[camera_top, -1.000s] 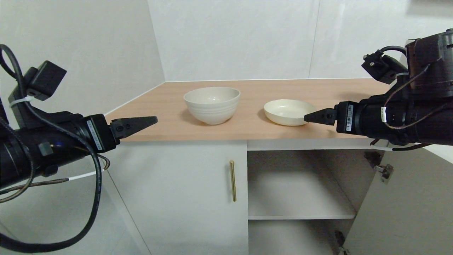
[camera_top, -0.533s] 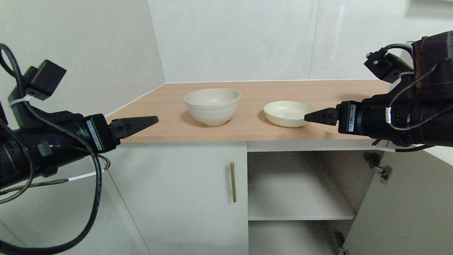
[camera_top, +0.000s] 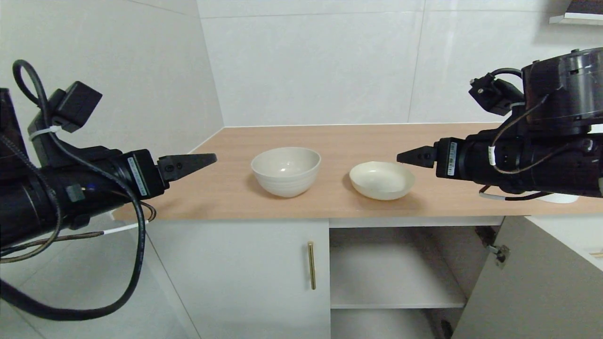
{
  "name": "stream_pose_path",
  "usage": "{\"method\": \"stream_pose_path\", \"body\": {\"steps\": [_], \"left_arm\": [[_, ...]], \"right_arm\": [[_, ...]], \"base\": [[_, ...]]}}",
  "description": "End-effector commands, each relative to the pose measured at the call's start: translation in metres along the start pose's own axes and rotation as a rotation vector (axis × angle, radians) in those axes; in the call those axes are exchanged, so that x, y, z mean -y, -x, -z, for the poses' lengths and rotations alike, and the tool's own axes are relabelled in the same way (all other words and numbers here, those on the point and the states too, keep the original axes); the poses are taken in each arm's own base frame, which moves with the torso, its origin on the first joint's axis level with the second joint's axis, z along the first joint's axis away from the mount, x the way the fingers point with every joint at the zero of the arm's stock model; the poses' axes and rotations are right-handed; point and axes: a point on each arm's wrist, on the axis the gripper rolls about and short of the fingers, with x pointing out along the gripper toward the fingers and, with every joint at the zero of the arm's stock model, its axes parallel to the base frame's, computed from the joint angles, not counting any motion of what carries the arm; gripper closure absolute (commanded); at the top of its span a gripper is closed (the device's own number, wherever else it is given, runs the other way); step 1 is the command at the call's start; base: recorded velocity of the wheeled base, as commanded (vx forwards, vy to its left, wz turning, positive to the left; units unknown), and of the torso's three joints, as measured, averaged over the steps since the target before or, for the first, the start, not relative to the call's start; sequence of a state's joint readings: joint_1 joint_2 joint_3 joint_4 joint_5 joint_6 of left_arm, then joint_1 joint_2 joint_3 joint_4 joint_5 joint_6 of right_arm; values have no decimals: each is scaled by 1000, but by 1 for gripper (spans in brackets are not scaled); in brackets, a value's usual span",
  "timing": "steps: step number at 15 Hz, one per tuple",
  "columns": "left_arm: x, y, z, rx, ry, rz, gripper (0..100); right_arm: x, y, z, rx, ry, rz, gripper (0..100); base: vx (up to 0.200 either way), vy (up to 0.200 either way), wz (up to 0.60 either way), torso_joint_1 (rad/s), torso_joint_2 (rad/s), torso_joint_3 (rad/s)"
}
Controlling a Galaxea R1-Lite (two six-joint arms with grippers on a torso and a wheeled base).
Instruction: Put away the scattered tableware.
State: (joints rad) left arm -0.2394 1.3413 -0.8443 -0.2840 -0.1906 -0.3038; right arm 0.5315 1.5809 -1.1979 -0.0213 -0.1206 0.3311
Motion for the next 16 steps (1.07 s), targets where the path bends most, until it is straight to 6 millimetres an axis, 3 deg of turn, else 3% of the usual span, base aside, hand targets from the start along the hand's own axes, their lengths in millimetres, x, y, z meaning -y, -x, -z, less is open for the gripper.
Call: {"method": "stream_pose_path", "body": {"steps": [1,6,9,12,14,16], "left_arm": [[-3,-11,1,-22,5,-11,0],[1,-37,-5,-80,42,-75,0],[10,-62,-15,-220,46,-142,0],[14,-96,11,-326,79,-184,0],[17,-125,22,-247,122,-249,0],[14,-140,28,-204,124,-282,0]], "right_arm": [[1,-21,7,-21,3,12,0],[5,-43,7,-21,30,37,0],[8,-55,1,-130,-3,142,0],[14,-70,4,-117,-25,233,0],[15,-75,6,-98,-26,254,0],[15,-75,5,-93,-27,254,0]], "base": [[0,0,0,193,-461,-271],[0,0,0,77,-179,-106],[0,0,0,0,0,0],[0,0,0,0,0,0],[0,0,0,0,0,0],[0,0,0,0,0,0]]}}
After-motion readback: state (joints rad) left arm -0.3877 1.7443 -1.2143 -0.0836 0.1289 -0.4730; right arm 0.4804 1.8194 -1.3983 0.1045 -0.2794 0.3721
